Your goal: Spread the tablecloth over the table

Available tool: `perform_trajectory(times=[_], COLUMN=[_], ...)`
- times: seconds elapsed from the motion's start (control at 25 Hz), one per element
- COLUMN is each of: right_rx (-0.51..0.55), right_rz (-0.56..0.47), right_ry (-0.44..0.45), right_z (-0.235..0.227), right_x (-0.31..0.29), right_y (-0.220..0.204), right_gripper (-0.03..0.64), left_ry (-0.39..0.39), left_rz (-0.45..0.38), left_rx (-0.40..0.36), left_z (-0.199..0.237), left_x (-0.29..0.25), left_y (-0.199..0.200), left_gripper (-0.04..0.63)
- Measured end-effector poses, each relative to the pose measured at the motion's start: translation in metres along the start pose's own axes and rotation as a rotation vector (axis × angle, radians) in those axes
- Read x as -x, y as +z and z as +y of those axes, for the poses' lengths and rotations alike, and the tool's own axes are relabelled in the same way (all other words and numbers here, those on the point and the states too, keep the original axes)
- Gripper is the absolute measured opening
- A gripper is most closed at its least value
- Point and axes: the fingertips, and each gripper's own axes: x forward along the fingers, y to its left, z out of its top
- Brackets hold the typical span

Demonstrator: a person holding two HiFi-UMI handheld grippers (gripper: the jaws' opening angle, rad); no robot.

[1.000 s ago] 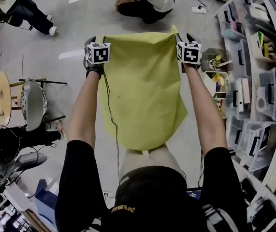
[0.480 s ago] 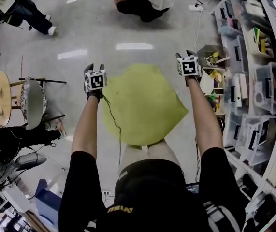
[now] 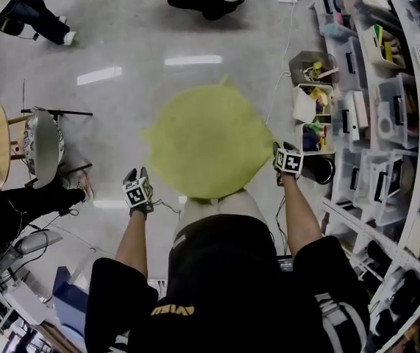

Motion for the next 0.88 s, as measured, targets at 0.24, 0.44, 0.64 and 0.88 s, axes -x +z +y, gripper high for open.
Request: perform_trajectory(times=[0.24,0.44,0.64,0.88], right_rx=[-0.37,-0.392,-0.285,-0.112], right_rz=[-0.035,-0.061,-0.156,-0.27], right_ry=[0.017,0.0,0.003,0.073], right_z=[0.013,0.029,0.047,0.081], right_x=[0.043,0.078,0.111,0.144], right_y=[-0.105,-0.144,-0.141,-0.116], right_gripper=[0.158,0.152,0.111,0.034], left_ry=[0.01,-0.064,-0.131,-0.231], left_rz=[0.073,0.052,-0.061,-0.249], left_rx=[0.212,0.198,0.242,0.228], left_z=[0.024,0.032,0.021,-0.059], left_x=[0.053,0.057,0.065,0.108], left_y=[-0.114,-0.127,-0.095,-0.048], left_gripper=[0.147,0.147,0.13,0.062])
